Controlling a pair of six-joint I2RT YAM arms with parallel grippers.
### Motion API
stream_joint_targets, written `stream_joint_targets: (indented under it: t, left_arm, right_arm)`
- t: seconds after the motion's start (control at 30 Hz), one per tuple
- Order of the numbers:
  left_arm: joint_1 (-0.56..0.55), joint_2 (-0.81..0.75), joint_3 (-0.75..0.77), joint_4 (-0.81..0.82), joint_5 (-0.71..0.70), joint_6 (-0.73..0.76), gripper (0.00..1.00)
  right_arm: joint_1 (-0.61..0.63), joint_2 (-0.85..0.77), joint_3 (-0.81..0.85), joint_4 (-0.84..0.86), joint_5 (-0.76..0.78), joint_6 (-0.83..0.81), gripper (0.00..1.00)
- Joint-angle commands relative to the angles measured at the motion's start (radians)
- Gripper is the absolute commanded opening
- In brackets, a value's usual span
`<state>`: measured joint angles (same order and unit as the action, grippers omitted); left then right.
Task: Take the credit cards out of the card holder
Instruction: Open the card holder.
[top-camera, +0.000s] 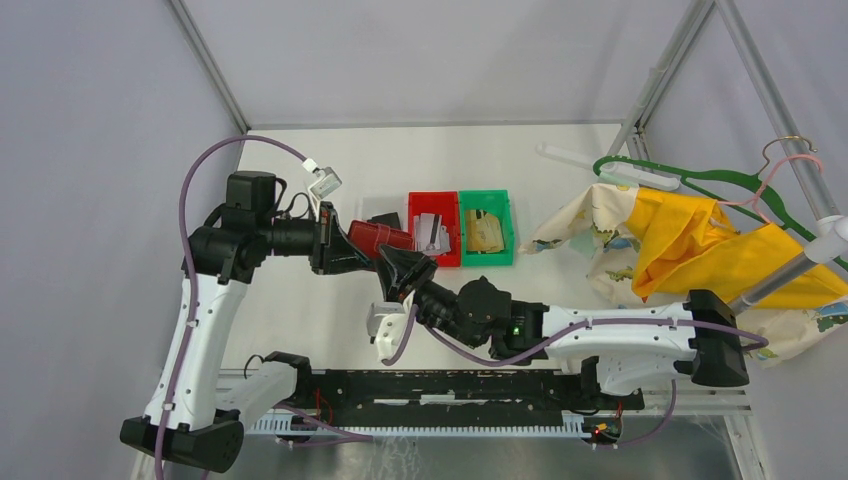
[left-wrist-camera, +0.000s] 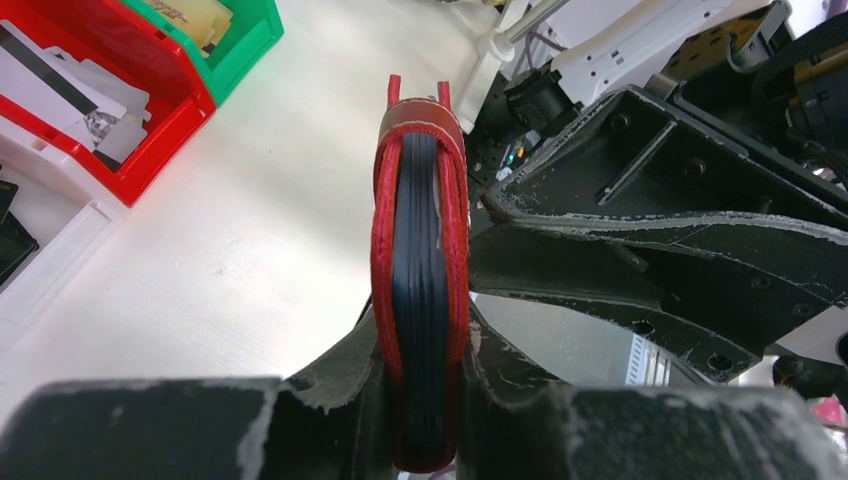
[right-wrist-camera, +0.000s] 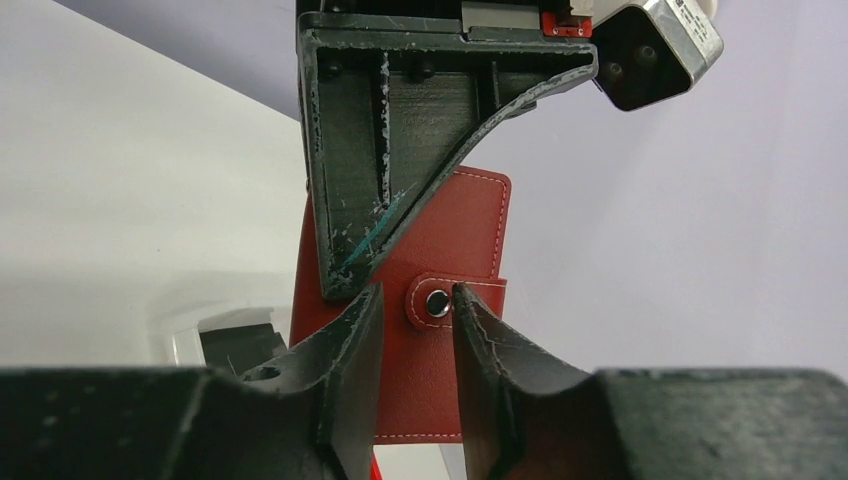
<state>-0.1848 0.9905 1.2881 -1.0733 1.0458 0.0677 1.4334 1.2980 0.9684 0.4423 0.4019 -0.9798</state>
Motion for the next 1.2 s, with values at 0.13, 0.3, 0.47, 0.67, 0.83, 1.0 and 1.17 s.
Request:
stream_joint_targets:
  t: [0.13, 0.3, 0.47, 0.67, 0.83, 1.0, 1.17]
  left_arm:
    - [-0.007, 0.001, 0.062, -0.082, 0.132, 0.096, 0.02]
    - [-0.007, 0.009, 0.073, -0.111, 0.15, 0.113, 0.02]
    - [-0.007, 0.017, 0.09, -0.148, 0.158, 0.144, 0.02]
    - [-0.008, 0.019, 0.111, -0.18, 0.16, 0.175, 0.02]
    - [-0.008, 0.023, 0.118, -0.183, 0.165, 0.18, 0.02]
    - [-0.007, 0.022, 0.122, -0.241, 0.163, 0.244, 0.02]
    - [-0.007, 0.017, 0.127, -0.284, 0.163, 0.29, 0.02]
  right_arm:
    - [-0.02, 0.023, 0.056, 0.084, 0.043, -0.014, 0.31]
    - [-0.021, 0.052, 0.065, 0.09, 0.065, -0.024, 0.19]
    - [-0.021, 0.083, 0.059, 0.132, 0.137, -0.066, 0.0]
    - [-0.02, 0.065, -0.001, 0.256, 0.225, -0.091, 0.0]
    - [-0.021, 0.046, -0.032, 0.321, 0.235, -0.095, 0.0]
    - [-0.04, 0.027, -0.014, 0.37, 0.222, -0.035, 0.0]
    - [-0.093, -0.006, 0.022, 0.319, 0.158, 0.077, 0.0]
